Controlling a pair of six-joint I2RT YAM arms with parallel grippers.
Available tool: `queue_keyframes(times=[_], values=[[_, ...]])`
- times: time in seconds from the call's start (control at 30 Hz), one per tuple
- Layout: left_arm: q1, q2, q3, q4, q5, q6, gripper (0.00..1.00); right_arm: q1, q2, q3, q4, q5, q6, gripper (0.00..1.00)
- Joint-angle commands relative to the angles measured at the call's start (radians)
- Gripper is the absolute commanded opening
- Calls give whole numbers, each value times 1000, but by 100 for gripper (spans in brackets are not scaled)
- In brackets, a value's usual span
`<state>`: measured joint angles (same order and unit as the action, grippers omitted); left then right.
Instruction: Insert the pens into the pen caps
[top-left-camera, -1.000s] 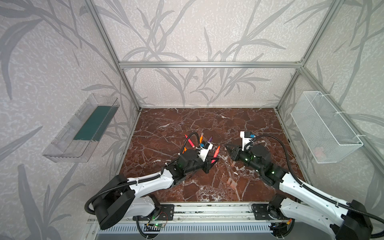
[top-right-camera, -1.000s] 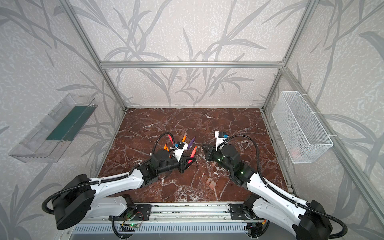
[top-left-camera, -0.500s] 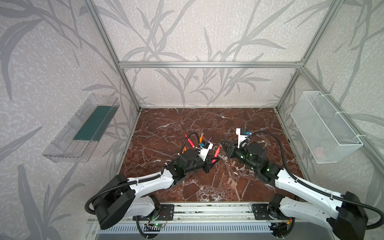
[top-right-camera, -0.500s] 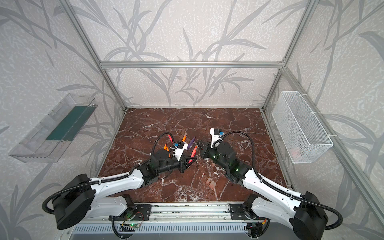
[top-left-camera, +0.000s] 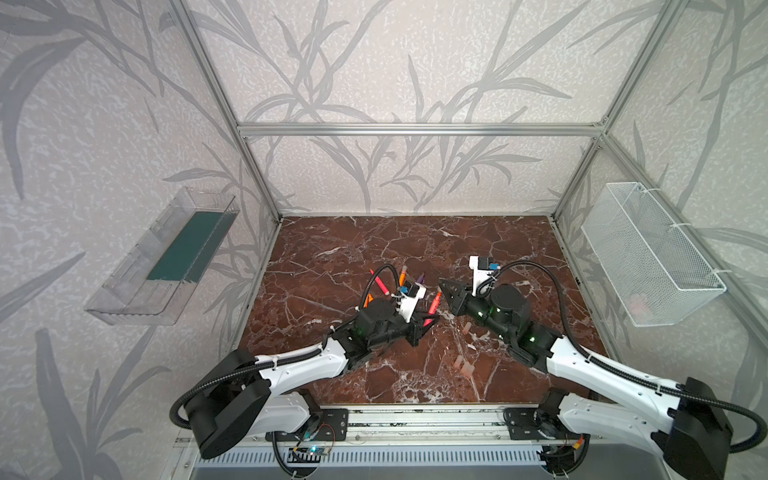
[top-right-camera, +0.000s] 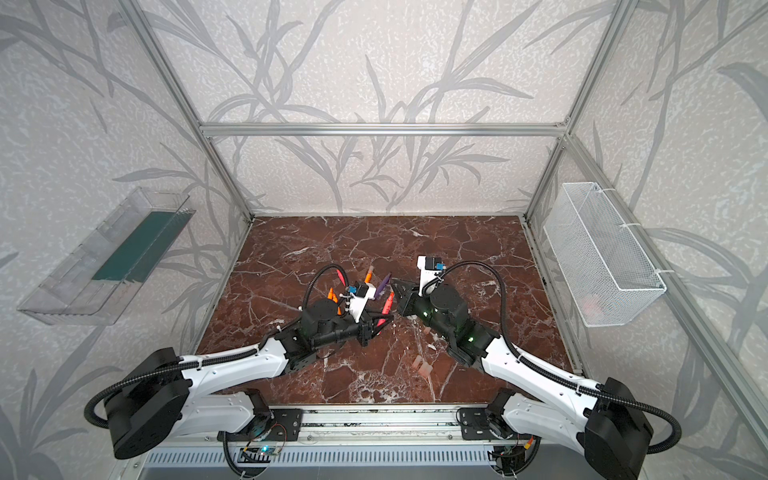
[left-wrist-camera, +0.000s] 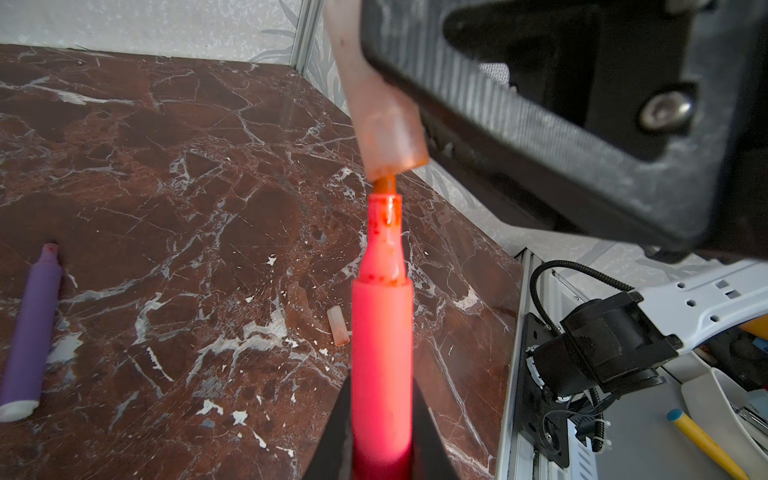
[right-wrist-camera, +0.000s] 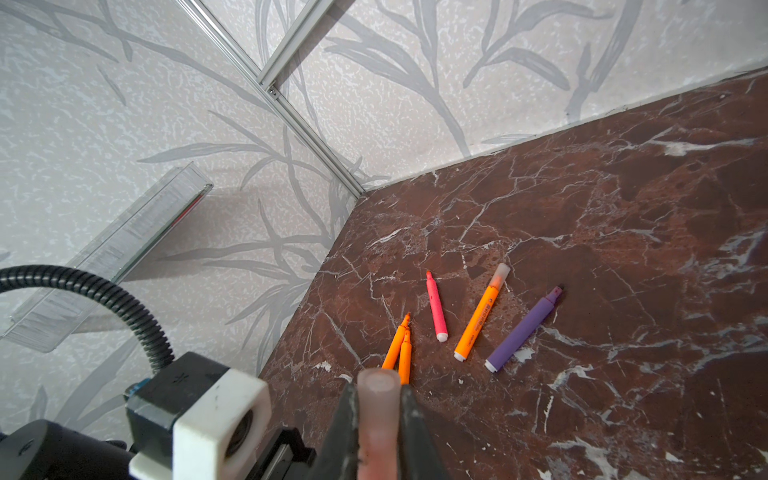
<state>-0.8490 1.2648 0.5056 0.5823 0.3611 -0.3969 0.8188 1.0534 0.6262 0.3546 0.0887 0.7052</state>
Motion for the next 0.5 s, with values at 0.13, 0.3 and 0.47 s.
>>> queue_keyframes(times=[0.13, 0.3, 0.47], values=[[-2, -2, -12, 31, 3, -1, 0, 11, 6, 25, 24, 36, -20, 0], [-2, -9, -15, 27, -2, 1, 0, 14, 20, 22, 31, 33, -16, 0], [-2, -3, -10, 22, -15, -4, 0, 28, 26, 3, 59, 29, -21, 0]])
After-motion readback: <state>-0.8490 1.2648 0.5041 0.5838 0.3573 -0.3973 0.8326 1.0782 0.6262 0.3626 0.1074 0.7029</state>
